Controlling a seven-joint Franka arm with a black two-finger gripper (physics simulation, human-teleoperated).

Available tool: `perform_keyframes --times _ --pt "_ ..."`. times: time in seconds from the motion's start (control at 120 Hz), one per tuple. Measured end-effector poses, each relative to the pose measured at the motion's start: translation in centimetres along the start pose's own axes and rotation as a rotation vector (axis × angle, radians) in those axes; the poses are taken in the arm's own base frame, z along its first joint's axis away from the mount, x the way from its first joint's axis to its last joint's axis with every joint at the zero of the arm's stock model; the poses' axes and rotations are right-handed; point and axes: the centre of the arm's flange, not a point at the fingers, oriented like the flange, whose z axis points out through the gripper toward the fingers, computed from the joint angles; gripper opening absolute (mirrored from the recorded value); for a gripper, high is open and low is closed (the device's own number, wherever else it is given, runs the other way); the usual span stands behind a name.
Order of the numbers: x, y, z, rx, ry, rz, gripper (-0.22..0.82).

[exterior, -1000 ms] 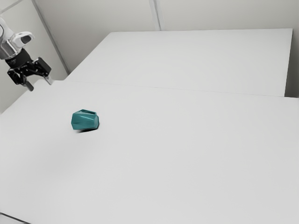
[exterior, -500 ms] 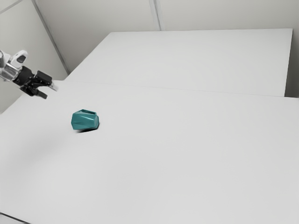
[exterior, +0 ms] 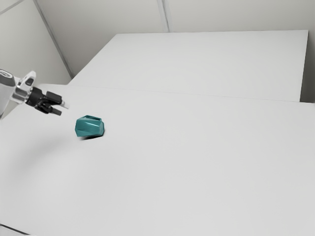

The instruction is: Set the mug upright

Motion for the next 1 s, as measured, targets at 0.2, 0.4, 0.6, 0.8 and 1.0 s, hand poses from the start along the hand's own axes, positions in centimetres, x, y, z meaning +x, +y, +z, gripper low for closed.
perform_keyframes --times 0.2,0.4,0.6,0.8,1.0 --pt "-0.5 -1.7 1.9 -0.03 -0.006 -0.016 0.6" --pt "-0.7 -3.0 3.5 -0.047 -0.02 -0.028 0.6" --pt "-1.2 -4.1 5.1 -0.065 -0.027 -0.046 0.6" --pt "-1.3 -4.4 6.4 -0.082 -0.03 -0.053 0.6" --pt "-1.1 -4.1 7.4 -0.121 -0.01 -0.064 0.6"
